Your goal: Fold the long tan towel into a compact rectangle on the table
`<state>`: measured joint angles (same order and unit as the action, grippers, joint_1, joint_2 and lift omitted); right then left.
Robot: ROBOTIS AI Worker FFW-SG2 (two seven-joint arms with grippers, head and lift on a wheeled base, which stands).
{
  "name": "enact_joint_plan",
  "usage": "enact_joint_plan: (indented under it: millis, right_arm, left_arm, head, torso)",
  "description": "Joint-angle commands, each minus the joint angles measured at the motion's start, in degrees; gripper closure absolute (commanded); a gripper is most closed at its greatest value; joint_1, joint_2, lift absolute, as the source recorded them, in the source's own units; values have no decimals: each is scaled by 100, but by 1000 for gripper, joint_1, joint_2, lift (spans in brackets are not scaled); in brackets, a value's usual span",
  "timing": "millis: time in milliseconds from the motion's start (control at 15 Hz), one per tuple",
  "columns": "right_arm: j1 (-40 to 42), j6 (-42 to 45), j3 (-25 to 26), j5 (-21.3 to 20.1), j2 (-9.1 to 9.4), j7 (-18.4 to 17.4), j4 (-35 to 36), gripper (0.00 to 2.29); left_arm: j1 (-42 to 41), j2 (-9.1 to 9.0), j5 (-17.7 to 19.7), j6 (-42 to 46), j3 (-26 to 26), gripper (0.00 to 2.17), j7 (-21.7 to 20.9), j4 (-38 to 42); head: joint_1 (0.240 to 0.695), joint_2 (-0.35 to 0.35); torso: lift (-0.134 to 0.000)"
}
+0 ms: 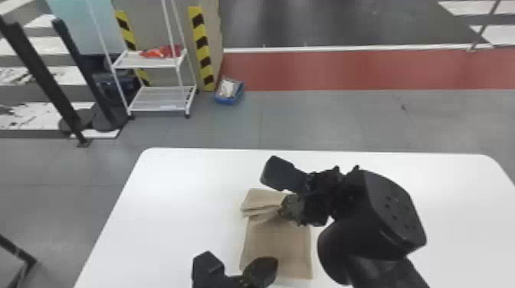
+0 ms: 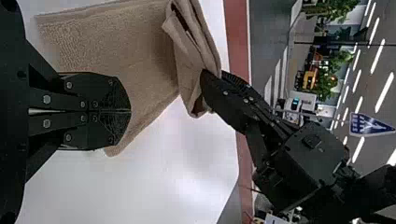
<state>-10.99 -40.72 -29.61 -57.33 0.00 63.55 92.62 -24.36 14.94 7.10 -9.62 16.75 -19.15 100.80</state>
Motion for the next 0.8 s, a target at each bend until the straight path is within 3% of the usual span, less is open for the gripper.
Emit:
enact_joint_plan:
  millis: [0,400,733]
  right_arm:
    - [-17,15,-18,20,5,8,2,1359]
    - [150,50,-80,46,5,245,265,1359]
    - [264,-73,-150,-147,5,333,423,1359]
  left_arm:
    - [72,0,-350,157,268,1899,227,-201]
    - [274,-18,-640,719,584,1899,720,-649]
    - [318,-97,-1079,350,707,1899,966,-764]
  head:
    - [695,82]
    - [695,72]
    - [695,85]
  torso:
    - [0]
    - [0]
    - [0]
